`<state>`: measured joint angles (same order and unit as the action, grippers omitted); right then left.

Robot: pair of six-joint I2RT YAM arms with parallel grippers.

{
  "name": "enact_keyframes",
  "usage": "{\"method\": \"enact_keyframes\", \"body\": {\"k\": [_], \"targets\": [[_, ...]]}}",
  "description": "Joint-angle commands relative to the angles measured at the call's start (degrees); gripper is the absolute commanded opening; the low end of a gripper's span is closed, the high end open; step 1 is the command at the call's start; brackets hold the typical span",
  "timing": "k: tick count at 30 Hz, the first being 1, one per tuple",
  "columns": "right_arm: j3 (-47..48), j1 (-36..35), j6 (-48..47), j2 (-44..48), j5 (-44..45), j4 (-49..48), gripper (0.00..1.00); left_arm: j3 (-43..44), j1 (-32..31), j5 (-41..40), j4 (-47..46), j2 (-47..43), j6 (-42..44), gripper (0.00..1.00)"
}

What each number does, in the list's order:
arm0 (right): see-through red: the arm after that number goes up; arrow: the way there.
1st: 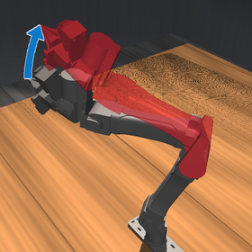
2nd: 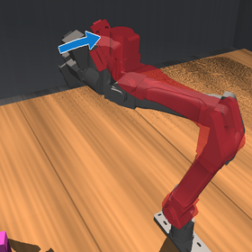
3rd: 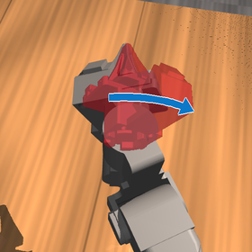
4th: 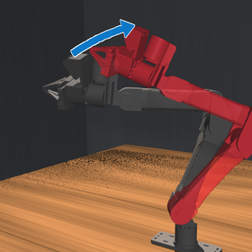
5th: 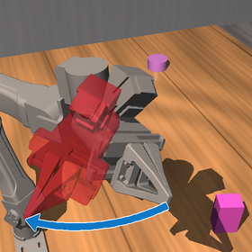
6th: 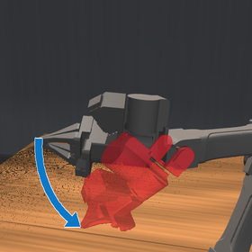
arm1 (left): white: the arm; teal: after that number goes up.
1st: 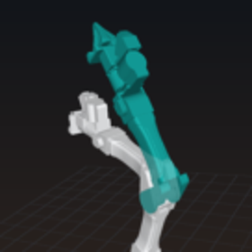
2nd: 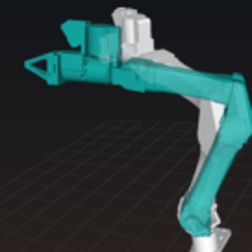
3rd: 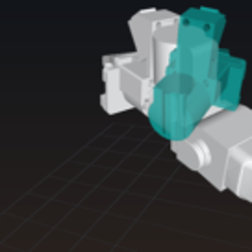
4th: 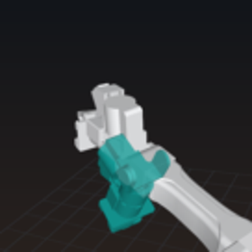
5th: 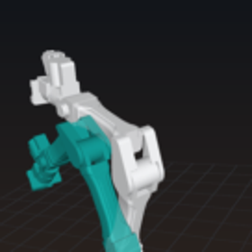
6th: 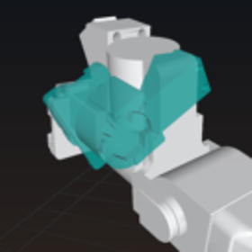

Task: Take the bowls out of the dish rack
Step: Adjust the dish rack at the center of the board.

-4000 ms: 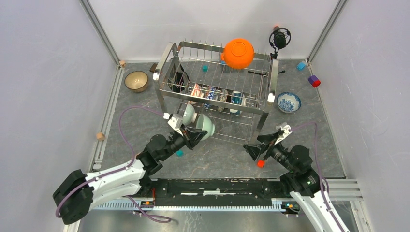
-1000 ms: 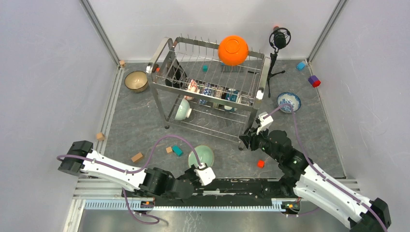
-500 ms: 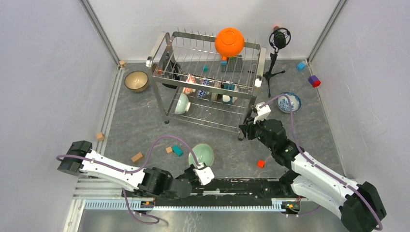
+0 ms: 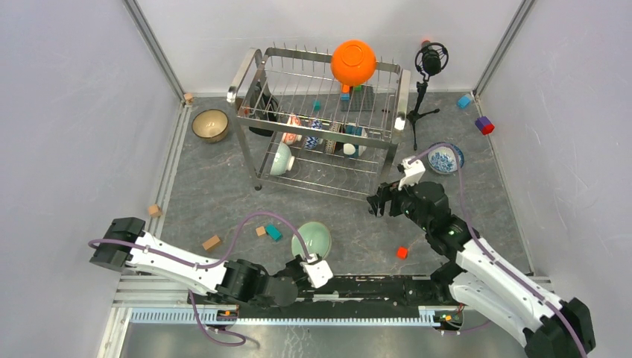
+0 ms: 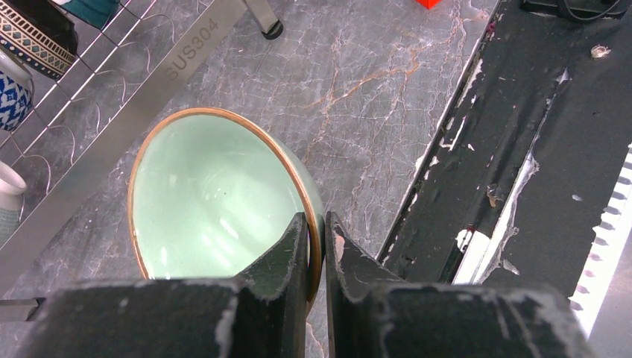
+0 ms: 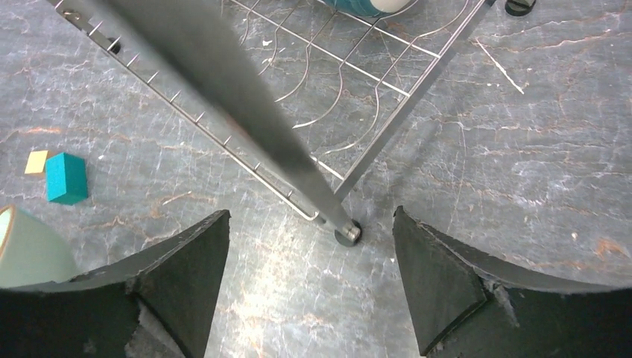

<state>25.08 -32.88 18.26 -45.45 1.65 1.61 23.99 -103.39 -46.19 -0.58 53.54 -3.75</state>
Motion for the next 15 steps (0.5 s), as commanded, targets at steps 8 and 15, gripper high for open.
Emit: {"method": "enact_keyframes", "body": {"k": [8, 15], "targets": [[3.73, 0.26, 0.18, 15.04, -4.31, 19.59, 0.91, 2.09, -0.54, -1.55, -6.77, 1.40, 6.04, 0.02], [0.51, 0.19, 3.27, 21.63, -14.85, 24.47, 0.90, 3.33, -0.49, -0.35, -4.70, 0.56, 7.82, 0.02]]}}
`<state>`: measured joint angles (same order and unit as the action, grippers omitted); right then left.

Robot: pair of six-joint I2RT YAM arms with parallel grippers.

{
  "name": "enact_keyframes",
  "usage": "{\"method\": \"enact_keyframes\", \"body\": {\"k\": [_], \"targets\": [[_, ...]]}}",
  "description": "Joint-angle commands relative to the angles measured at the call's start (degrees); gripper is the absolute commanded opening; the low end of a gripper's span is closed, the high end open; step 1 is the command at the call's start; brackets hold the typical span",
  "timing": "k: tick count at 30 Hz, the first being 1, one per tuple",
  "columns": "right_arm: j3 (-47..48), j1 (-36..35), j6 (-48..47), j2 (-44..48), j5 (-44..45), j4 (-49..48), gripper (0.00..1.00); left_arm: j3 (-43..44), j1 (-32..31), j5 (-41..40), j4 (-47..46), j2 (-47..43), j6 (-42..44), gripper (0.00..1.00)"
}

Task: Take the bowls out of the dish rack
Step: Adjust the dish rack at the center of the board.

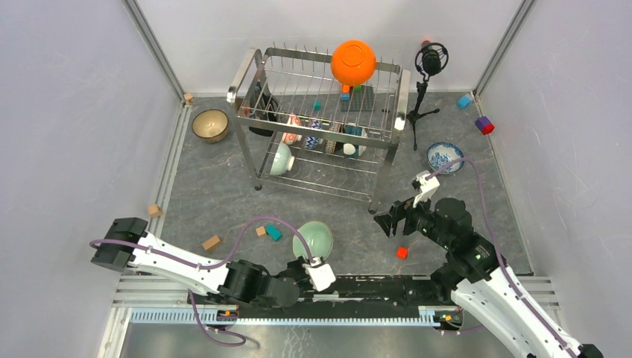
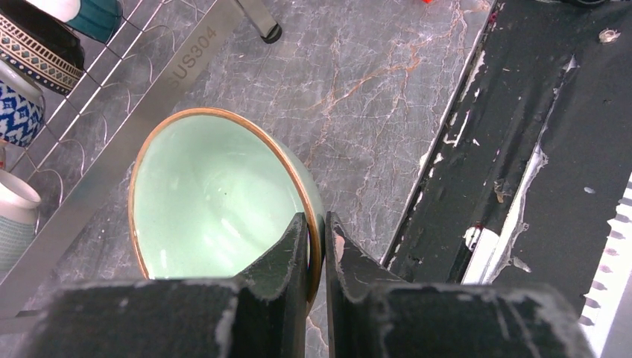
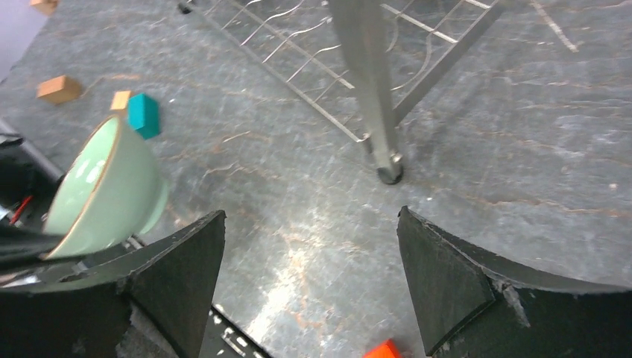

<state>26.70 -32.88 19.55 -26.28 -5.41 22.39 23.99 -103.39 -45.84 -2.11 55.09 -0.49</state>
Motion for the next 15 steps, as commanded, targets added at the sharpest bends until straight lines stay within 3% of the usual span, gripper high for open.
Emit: {"method": "enact_keyframes", "body": {"k": [1, 9, 15], "targets": [[-1.48, 0.18, 2.07, 2.96, -8.66, 4.10, 0.90, 3.86, -0.52, -0.52, -2.34, -1.02, 4.96, 0.02], [-5.81, 0.24, 1.55, 4.04, -10.05, 3.45, 0.89, 7.07, -0.50, 2.45, 3.76, -0.35, 9.27, 0.02], [-7.84, 0.20, 1.94, 1.98, -12.22, 0.37, 0.87, 7.31, -0.55, 10.22, 5.67, 0.55, 14.51, 0.02]]}}
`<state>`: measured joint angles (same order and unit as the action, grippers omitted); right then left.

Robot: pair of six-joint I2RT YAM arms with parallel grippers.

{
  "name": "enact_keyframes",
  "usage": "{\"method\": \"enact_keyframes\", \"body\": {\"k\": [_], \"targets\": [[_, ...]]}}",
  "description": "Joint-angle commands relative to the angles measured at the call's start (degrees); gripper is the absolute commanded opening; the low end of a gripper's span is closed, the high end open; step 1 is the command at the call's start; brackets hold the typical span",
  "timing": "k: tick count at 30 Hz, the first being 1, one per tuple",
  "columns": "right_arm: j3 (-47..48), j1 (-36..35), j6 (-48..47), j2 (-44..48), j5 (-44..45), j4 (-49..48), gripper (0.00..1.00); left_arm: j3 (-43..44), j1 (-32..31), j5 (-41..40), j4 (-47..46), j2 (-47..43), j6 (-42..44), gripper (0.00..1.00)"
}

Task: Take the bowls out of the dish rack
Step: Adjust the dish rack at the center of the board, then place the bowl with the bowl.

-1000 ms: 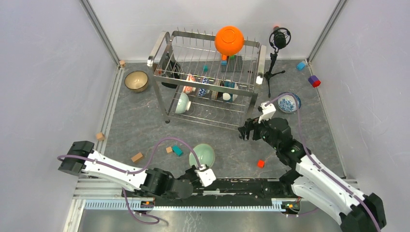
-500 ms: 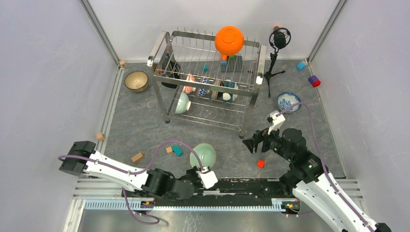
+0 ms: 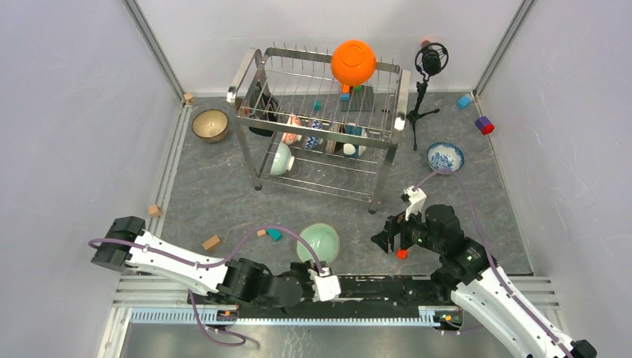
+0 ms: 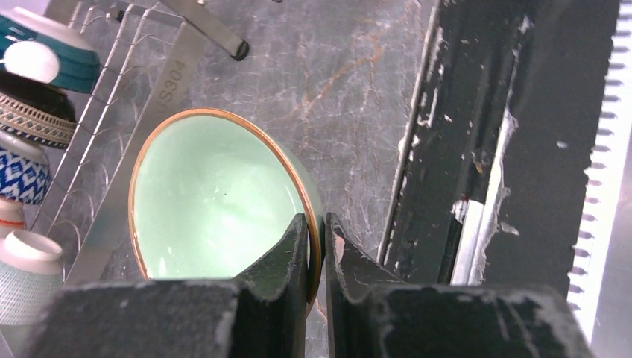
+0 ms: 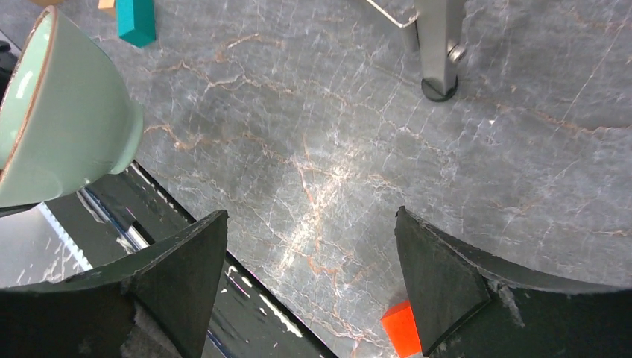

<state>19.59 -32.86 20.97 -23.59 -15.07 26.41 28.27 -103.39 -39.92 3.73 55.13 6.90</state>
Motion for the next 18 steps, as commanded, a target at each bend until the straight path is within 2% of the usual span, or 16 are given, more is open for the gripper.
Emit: {"method": "enact_keyframes", "body": {"k": [1, 10, 18], "targets": [[-0.87, 0.17, 0.48, -0.79, -2.92, -4.10, 0.87, 3.34, -0.50, 5.36, 0.26, 1.00, 7.90, 0.02], [1.45, -0.90, -3.06, -4.02, -1.90, -2.67, 0.84, 5.90, -0.54, 8.98, 4.01, 7.55, 13.99, 0.02], [-0.56, -8.00, 0.80, -6.50, 1.91, -8.77, 0.82, 4.50, -0.49, 9.90, 3.63, 7.89, 14.28, 0.02]]}}
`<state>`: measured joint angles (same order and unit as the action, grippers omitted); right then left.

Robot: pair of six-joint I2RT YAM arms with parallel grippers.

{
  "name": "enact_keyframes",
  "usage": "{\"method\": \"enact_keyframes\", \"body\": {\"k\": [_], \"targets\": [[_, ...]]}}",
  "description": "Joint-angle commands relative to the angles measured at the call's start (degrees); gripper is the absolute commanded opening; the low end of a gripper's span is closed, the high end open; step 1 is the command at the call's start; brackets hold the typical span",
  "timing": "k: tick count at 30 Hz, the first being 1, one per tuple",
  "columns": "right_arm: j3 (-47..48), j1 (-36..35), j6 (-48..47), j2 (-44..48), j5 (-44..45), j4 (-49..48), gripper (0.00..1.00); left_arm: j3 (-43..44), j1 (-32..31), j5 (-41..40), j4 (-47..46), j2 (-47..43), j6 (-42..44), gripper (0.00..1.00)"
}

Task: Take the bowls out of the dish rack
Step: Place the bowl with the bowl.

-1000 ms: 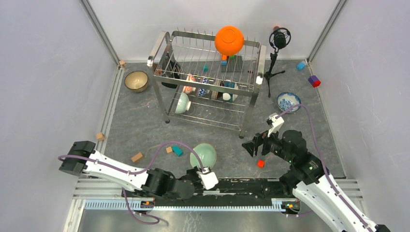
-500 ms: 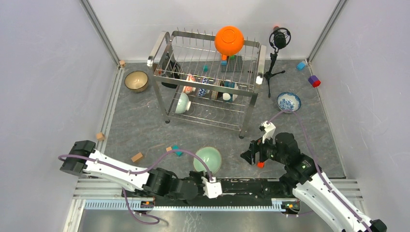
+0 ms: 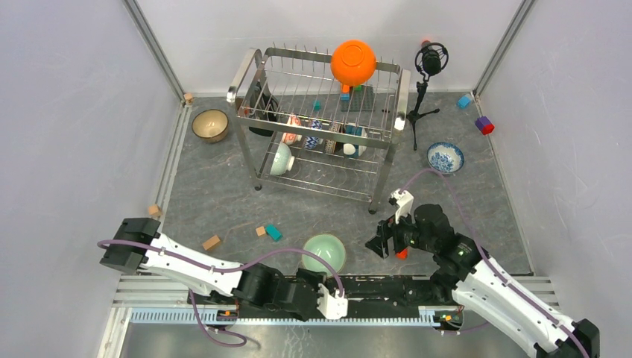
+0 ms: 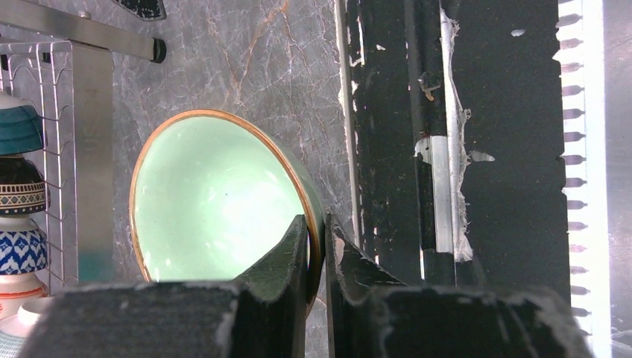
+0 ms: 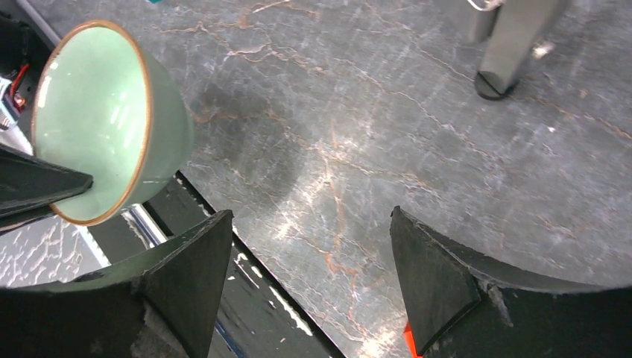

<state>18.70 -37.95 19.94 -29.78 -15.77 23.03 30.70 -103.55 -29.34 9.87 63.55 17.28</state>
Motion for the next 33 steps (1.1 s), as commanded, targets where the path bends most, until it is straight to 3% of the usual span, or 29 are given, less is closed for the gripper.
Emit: {"method": "enact_keyframes", "body": {"k": [1, 19, 33], "targets": [[0.09, -3.98, 2.19, -0.46, 3.36, -5.75, 0.82, 1.83, -0.34, -0.35, -2.40, -0.60, 3.74, 0.02], [2.84, -34.60, 12.36, -5.24, 30.66, -7.91, 0.80, 4.37, -0.34, 4.87, 2.21, 3.81, 4.35, 0.02], [7.72, -37.80, 15.85, -15.06, 35.38, -13.88, 0.73, 3.69, -0.59, 2.31, -2.23, 5.05, 5.91, 0.02]]}}
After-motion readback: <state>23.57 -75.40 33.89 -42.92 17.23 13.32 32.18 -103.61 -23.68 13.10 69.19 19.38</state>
